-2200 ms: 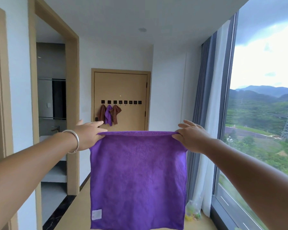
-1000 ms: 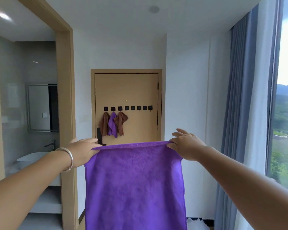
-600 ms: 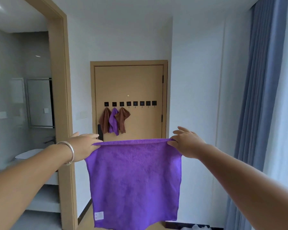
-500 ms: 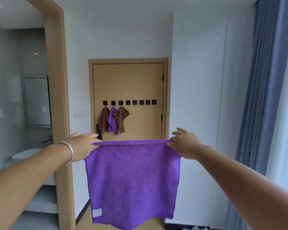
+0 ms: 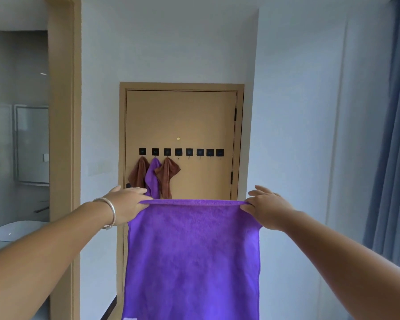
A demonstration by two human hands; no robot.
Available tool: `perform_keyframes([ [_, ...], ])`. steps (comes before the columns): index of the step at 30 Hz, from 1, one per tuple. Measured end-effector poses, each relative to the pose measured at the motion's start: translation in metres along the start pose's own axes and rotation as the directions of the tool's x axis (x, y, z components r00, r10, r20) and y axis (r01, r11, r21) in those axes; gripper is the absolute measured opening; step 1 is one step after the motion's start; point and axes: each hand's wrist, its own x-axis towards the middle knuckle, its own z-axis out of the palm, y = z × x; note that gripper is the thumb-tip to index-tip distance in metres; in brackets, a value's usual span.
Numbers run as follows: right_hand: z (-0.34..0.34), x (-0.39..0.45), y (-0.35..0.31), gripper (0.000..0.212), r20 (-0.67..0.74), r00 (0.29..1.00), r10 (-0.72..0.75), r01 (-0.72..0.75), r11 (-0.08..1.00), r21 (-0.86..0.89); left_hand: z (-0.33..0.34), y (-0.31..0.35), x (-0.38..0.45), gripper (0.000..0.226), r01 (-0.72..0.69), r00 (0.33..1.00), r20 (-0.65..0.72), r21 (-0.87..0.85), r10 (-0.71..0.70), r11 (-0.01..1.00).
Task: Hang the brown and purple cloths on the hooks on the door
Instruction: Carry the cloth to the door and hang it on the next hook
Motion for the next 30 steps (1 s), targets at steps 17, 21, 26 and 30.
perform_keyframes([
  [17, 0.102, 0.227, 0.031, 0.049, 0.003, 1.0, -0.011, 0.011, 0.994, 0.11, 0.091, -0.062, 0.205, 0.044, -0.006, 0.996, 0.092, 0.213, -0.014, 0.977],
  [21, 0.12, 0.3, 0.05, 0.05, -0.02, 0.999, -0.039, 0.042, 0.992, 0.119, 0.095, -0.071, 0.26, 0.044, 0.099, 0.993, 0.056, 0.059, -0.102, 0.993],
  [26, 0.149, 0.383, 0.066, 0.051, -0.036, 0.996, -0.081, 0.085, 0.988, 0.131, 0.102, -0.091, 0.326, 0.044, 0.166, 0.985, 0.046, 0.027, -0.167, 0.986],
  [30, 0.18, 0.438, 0.067, 0.051, -0.024, 0.992, -0.127, 0.129, 0.982, 0.136, 0.123, -0.108, 0.364, 0.045, 0.201, 0.978, 0.06, 0.02, -0.202, 0.979],
])
